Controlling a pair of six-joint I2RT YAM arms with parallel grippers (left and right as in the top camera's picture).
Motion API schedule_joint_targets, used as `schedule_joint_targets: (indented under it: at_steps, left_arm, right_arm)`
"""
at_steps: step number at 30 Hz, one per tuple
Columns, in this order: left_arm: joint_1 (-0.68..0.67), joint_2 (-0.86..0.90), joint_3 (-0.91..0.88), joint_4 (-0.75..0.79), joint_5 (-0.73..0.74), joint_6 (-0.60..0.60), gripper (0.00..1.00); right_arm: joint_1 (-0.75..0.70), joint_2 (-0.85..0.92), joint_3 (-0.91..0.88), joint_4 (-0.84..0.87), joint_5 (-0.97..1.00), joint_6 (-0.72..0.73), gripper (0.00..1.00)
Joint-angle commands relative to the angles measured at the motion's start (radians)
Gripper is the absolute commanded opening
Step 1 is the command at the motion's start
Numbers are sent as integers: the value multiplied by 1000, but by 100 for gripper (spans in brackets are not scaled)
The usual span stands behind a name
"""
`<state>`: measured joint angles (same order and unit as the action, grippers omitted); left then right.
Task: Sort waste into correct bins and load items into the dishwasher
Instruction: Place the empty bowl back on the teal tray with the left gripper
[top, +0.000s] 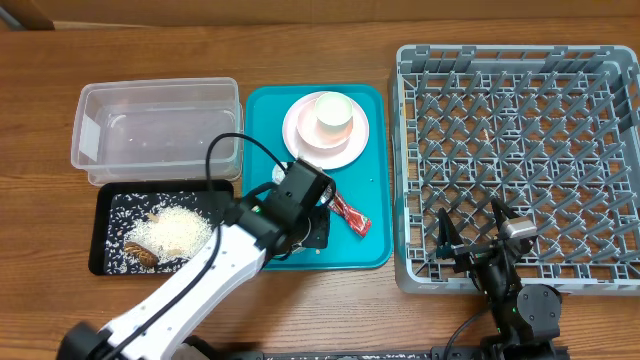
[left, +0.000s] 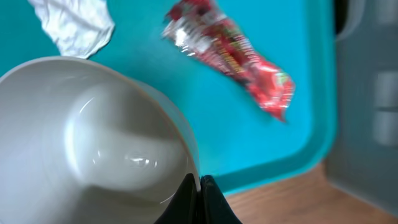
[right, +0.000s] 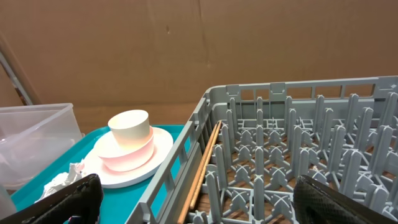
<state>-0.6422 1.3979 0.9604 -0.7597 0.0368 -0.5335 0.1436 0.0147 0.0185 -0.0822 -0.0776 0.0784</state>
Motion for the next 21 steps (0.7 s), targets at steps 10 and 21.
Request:
schedule_joint_targets:
  at_steps: [10,21]
  left_arm:
    - [-5,129,19,1,-69,-20,4]
    - [-6,129,19,-6,-71,-20,4]
  right_arm:
    - [-8,-11,-11,5,6,5,100]
    - [-8,-11,-11,5,6,5,100]
